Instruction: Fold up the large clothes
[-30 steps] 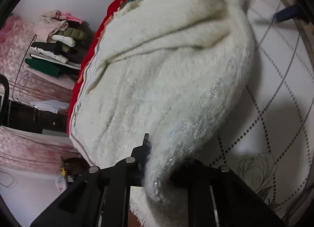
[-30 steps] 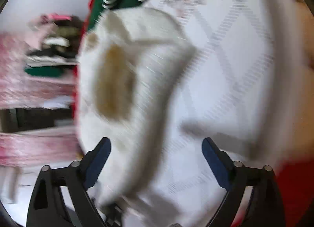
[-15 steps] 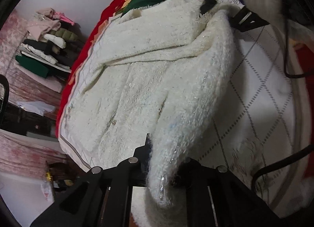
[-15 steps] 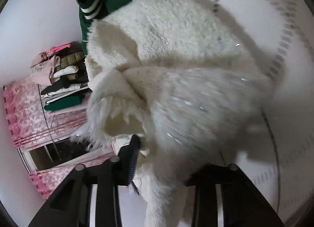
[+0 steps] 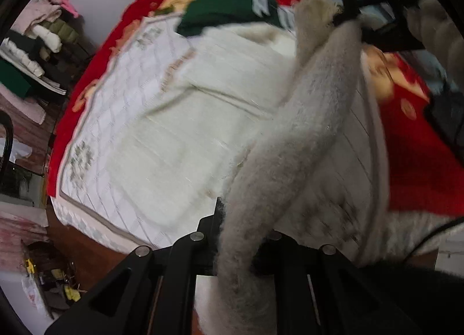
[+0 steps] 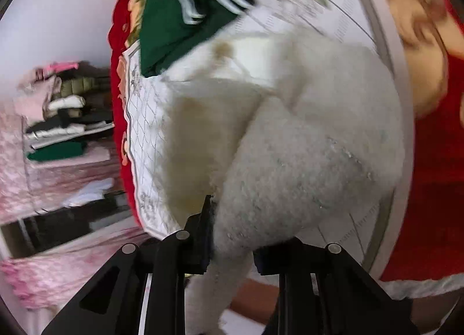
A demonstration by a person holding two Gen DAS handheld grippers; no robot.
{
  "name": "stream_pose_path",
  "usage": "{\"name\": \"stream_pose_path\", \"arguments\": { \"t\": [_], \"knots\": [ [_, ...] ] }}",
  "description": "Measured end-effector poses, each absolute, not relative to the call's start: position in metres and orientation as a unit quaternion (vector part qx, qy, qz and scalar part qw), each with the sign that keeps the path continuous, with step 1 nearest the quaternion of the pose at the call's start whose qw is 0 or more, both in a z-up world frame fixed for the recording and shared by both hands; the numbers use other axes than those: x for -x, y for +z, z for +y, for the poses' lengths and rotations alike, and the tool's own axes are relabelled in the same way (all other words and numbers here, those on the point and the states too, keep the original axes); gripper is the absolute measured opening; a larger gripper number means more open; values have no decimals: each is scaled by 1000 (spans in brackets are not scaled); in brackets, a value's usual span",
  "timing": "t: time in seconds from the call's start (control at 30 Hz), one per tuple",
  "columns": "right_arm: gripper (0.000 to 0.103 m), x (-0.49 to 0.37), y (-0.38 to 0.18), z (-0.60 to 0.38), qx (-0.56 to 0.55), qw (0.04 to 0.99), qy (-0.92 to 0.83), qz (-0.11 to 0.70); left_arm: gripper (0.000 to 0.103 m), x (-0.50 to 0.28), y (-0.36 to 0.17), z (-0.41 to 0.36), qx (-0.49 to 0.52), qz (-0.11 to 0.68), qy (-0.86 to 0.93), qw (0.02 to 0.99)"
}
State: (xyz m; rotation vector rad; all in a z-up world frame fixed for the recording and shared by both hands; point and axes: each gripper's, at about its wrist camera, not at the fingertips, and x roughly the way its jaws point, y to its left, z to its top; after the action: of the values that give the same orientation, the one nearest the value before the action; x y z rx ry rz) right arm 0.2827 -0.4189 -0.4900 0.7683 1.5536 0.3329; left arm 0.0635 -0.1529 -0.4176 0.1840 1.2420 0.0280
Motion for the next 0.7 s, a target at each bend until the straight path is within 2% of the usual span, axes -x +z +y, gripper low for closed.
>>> {"name": "stream_pose_path", "arguments": {
  "t": [0.2, 0.33, 0.43, 0.47, 0.5, 0.53, 0.57, 0.63, 0.7],
  "knots": [
    [23, -342, -484, -308, -310, 658, 148, 670, 15, -134, -443, -40, -36, 568, 56, 820],
    [22, -390, -524, -234, -298, 660, 131, 677, 16, -188, -492, 35, 16, 584, 76, 808],
    [24, -421, -564, -182, -259, 658, 116, 697, 23, -207, -529, 80, 77, 600, 82, 792],
    [34, -425, -575, -175, -256, 655, 116, 702, 28, -210, -536, 90, 90, 601, 88, 790],
    [40, -428, -586, -170, -257, 650, 117, 705, 42, -210, -543, 101, 102, 603, 91, 786],
    [53, -430, -588, -167, -263, 651, 122, 702, 51, -209, -547, 114, 118, 605, 96, 782],
    [68, -432, -586, -163, -275, 650, 136, 695, 69, -205, -546, 124, 130, 602, 106, 781],
    [74, -432, -571, -164, -310, 649, 184, 671, 73, -192, -537, 145, 153, 590, 129, 782],
    [74, -424, -545, -178, -346, 646, 228, 641, 74, -177, -527, 156, 171, 582, 144, 782]
  ]
}}
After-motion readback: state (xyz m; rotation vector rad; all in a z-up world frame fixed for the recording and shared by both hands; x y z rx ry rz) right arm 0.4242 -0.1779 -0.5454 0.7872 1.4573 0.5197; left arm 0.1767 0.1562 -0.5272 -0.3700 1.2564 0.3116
